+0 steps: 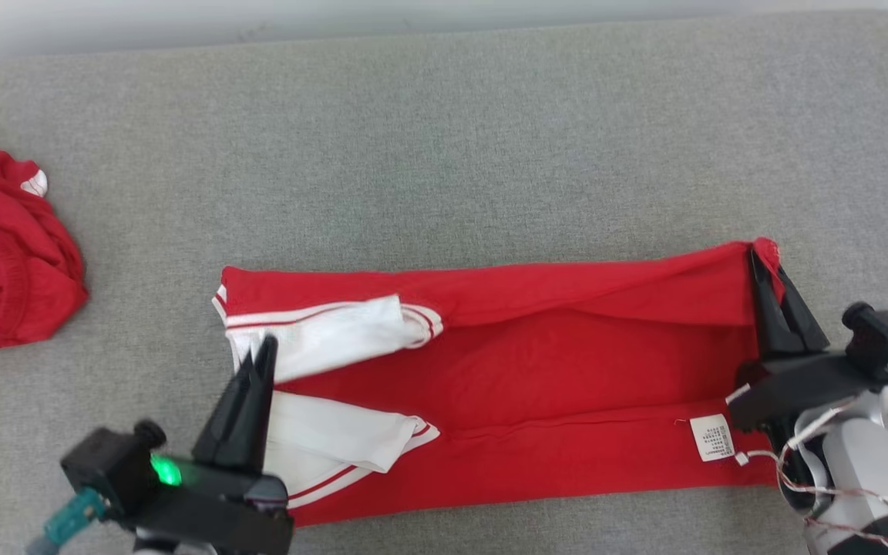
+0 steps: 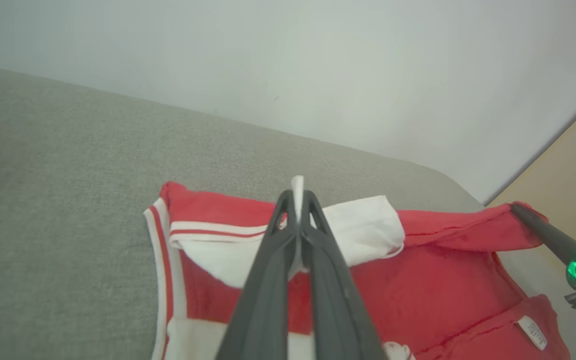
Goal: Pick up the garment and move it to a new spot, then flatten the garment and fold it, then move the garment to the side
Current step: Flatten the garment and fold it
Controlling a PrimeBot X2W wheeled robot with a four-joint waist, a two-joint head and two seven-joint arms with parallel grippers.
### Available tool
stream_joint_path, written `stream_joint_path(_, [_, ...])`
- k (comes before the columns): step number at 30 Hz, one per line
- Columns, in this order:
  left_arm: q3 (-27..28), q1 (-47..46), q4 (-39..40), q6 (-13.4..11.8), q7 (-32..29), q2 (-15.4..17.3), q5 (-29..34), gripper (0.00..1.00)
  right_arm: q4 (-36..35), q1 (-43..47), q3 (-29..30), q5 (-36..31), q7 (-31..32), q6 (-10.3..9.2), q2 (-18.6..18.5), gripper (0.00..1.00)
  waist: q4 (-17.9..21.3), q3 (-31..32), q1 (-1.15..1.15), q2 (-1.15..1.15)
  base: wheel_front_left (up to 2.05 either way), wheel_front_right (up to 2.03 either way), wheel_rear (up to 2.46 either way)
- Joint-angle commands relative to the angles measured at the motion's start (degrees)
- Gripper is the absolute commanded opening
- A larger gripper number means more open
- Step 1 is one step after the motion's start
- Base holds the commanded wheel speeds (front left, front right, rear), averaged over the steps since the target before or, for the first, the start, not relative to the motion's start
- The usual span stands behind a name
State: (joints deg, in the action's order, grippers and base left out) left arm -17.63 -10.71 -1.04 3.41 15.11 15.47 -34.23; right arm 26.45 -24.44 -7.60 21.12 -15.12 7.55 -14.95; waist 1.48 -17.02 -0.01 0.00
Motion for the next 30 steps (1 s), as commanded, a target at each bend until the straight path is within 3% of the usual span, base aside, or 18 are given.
stream_joint_path(1, [0.5,1.6,-0.6,0.5,0.0,-0.7,0.9,0.0,-0.8,1.6,0.6,-0.2,0.0,-0.14,0.2,1.0,-0.2,0.5,0.01,0.0,0.0,0.0,0.0])
stream_joint_path(3, [1.6,3.3,-1.5,1.0,0.0,-1.8,1.6,0.0,-2.0,3.3,1.2,-0.3,0.0,-0.14,0.6,1.0,-0.3,0.9,0.01,0.0,0.0,0.0,0.0])
stream_joint_path(4, [2.3,4.0,-2.0,1.1,0.0,-2.3,1.9,0.11,-2.7,4.0,1.8,-0.1,0.0,-0.14,0.8,1.0,-0.3,1.1,0.01,0.0,0.0,0.0,0.0])
stream_joint_path(5, [3.1,4.6,-2.4,1.3,0.0,-2.8,2.4,0.4,-3.3,4.7,2.2,0.0,0.0,-0.14,0.9,1.0,-0.3,1.3,0.01,0.0,0.0,0.0,0.0])
stream_joint_path(6, [3.8,5.0,-2.8,1.5,0.0,-3.4,3.1,0.92,-4.0,5.6,2.8,0.1,0.0,-0.14,1.2,1.0,-0.5,1.6,0.01,0.0,0.0,0.0,0.0])
stream_joint_path(7, [4.4,5.7,-3.3,1.7,0.0,-4.1,3.6,1.0,-4.7,6.5,3.1,0.2,0.0,-0.14,1.4,1.0,-0.5,1.8,0.01,0.0,0.0,0.0,0.0])
stream_joint_path(14, [10.5,7.8,-3.6,2.7,0.0,-8.4,8.2,1.0,-7.5,11.3,4.8,1.1,0.0,-0.14,1.8,1.0,-0.7,3.3,0.01,0.0,0.0,0.0,0.0])
stream_joint_path(22, [20.5,9.5,2.3,2.8,0.0,-11.9,20.0,1.0,-0.3,11.6,4.8,2.3,0.0,-0.14,1.4,1.0,-1.6,4.3,0.01,0.0,0.0,0.0,0.0])
stream_joint_path(30, [24.4,10.1,4.4,2.2,0.0,-12.6,26.0,1.0,7.1,10.3,4.2,3.4,0.0,-0.14,1.2,1.0,-2.5,4.4,0.01,0.0,0.0,0.0,0.0])
